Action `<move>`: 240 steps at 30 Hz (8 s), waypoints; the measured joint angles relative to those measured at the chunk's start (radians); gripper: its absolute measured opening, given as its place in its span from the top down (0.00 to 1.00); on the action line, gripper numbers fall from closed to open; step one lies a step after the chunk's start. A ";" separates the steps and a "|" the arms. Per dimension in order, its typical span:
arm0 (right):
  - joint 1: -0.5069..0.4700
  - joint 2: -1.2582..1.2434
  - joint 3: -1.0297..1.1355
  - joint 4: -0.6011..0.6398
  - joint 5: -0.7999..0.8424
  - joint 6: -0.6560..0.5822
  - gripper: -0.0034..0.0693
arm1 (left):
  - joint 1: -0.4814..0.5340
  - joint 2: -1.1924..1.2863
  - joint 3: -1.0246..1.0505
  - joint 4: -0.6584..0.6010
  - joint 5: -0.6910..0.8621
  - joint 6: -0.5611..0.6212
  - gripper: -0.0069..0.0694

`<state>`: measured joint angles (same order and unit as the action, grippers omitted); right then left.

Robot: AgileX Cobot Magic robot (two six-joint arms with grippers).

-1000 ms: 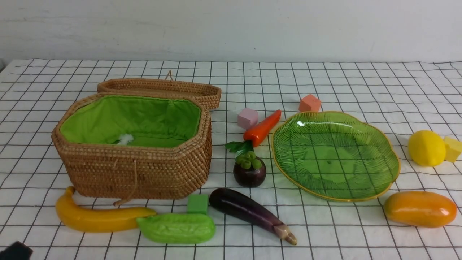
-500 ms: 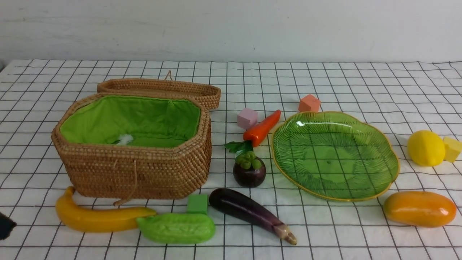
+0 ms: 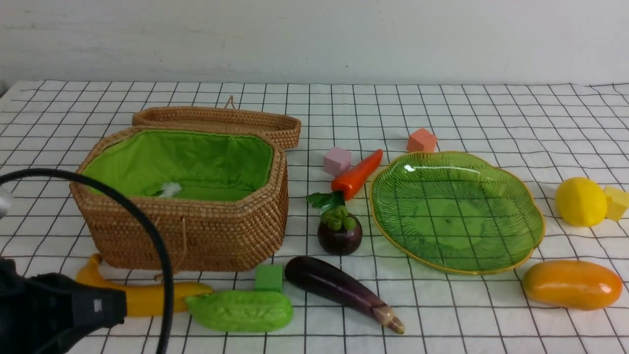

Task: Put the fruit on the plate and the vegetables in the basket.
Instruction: Use the left arm to grab a banana and put it into the right plate, then take a chayote with your left arm and place it on the basket on the left, then use the left arm to grab an eggplant and put it into the left basket

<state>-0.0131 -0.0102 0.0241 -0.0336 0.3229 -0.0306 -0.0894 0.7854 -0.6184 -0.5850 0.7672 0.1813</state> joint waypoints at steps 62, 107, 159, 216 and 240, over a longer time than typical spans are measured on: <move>0.253 0.528 -1.066 0.656 0.940 -0.559 0.77 | -0.117 0.796 -0.360 0.528 0.050 0.918 0.31; 0.257 0.527 -1.066 0.591 0.857 -0.387 0.73 | -0.477 0.475 -0.468 0.304 0.075 0.544 0.51; 0.257 0.527 -1.066 0.309 0.856 -0.055 0.70 | -0.683 0.986 -1.310 0.540 0.472 0.016 0.93; 0.257 0.527 -1.066 0.670 0.698 -0.412 0.68 | -0.436 0.555 -0.471 1.015 -0.023 0.205 0.36; 0.257 0.544 -1.066 0.720 0.741 -0.433 0.66 | -0.230 0.711 -0.519 1.062 -0.255 0.315 0.04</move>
<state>0.2439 0.5337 -1.0424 0.6861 1.0637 -0.4635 -0.3193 1.4967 -1.1373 0.4774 0.5119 0.4959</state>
